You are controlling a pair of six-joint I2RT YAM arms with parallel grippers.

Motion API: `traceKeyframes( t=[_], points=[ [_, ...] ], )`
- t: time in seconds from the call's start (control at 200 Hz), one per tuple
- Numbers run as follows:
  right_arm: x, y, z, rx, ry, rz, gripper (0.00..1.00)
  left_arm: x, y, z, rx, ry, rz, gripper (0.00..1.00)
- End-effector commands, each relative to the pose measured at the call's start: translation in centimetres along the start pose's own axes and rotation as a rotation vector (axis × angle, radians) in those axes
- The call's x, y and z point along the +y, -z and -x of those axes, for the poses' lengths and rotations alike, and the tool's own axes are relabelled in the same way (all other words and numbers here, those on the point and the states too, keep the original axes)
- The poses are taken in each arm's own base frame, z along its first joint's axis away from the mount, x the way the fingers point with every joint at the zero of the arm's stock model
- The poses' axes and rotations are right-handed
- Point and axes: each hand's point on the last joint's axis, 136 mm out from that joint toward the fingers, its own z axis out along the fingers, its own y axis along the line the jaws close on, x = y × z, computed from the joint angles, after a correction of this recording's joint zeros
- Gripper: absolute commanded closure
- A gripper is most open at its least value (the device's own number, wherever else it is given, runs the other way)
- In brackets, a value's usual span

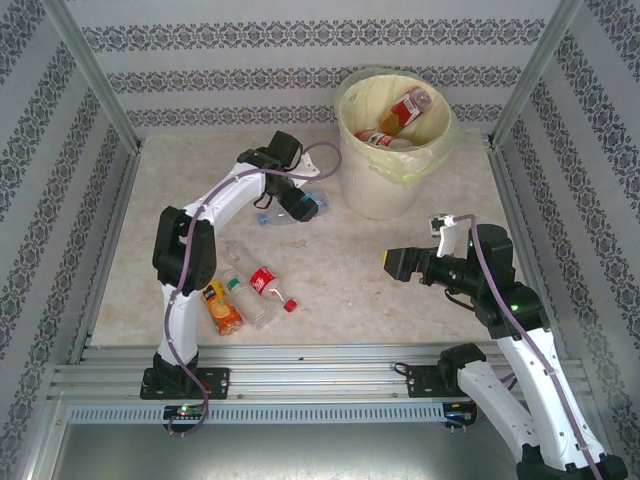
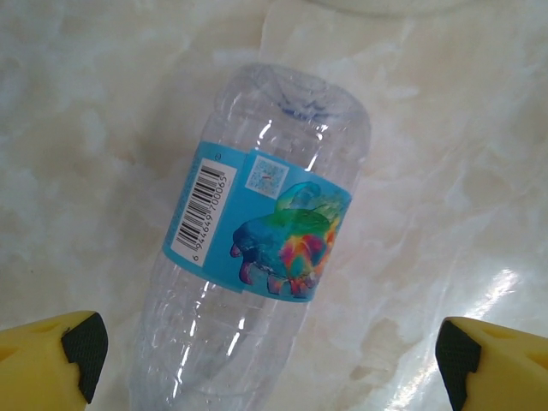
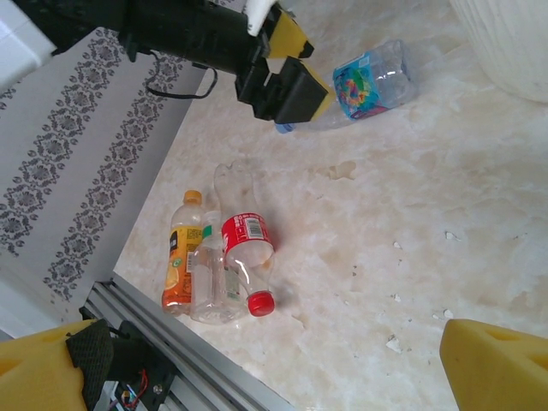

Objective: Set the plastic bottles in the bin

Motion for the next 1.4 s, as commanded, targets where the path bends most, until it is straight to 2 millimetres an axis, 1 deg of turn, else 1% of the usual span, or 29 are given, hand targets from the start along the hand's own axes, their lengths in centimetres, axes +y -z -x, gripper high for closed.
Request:
traceKeyframes(
  t=[0.0,0.09,0.205,0.335,0.435,0.55,0.585,0.664,0.729,0.864,0.989,1.089,1.164,1.259,1.394],
  points=[
    [0.0,0.1,-0.6,0.011,-0.012,0.003,0.02,1.0,-0.4,-1.2,0.073,-0.034,0.022,0.0],
    [0.0,0.2,-0.6,0.012,-0.014,0.003,0.02,1.4,-1.6,-1.5,0.101,-0.03,0.035,0.0],
    [0.1,0.2,-0.6,0.011,-0.018,0.008,0.02,2.2,-3.2,-2.6,0.149,-0.006,0.072,0.02],
    [0.0,0.0,-0.6,0.015,-0.021,0.009,0.02,1.6,-4.2,-3.9,0.177,0.005,0.054,0.05],
    [-0.4,-0.3,-0.7,0.023,-0.029,-0.001,0.02,1.0,-4.4,-5.0,0.186,0.023,0.038,0.08],
    [-0.6,-0.7,-0.8,0.029,-0.043,0.0,0.02,0.2,-4.4,-6.1,0.196,0.053,0.022,0.18],
    [-0.7,-0.8,-0.8,0.03,-0.046,0.002,0.02,0.1,-4.3,-6.4,0.197,0.062,0.021,0.24],
    [-0.7,-0.9,-0.7,0.03,-0.05,0.004,0.02,-0.3,-3.9,-6.6,0.185,0.083,0.013,0.3],
    [-0.7,-1.0,-0.8,0.029,-0.052,0.004,0.02,-0.7,-3.4,-6.2,0.15,0.103,0.002,0.32],
    [-1.0,-1.1,-0.9,0.026,-0.068,0.006,0.02,-1.9,-1.3,-4.3,0.048,0.16,-0.049,0.4],
    [-1.0,-1.3,-0.7,0.003,-0.1,0.016,0.02,-3.2,1.2,-2.3,-0.072,0.207,-0.113,0.4],
    [-0.8,-1.4,0.1,-0.033,-0.132,0.031,0.02,-4.4,3.5,-0.8,-0.171,0.243,-0.163,0.4],
    [-0.3,-1.6,0.9,-0.06,-0.151,0.062,0.02,-5.5,5.4,0.1,-0.244,0.27,-0.226,0.4],
    [0.7,-1.8,2.1,-0.095,-0.16,0.122,0.02,-7.5,7.8,1.5,-0.34,0.296,-0.341,0.4],
    [2.5,-2.1,3.9,-0.131,-0.139,0.211,0.02,-10.2,10.8,2.5,-0.418,0.308,-0.487,0.4]
  ],
)
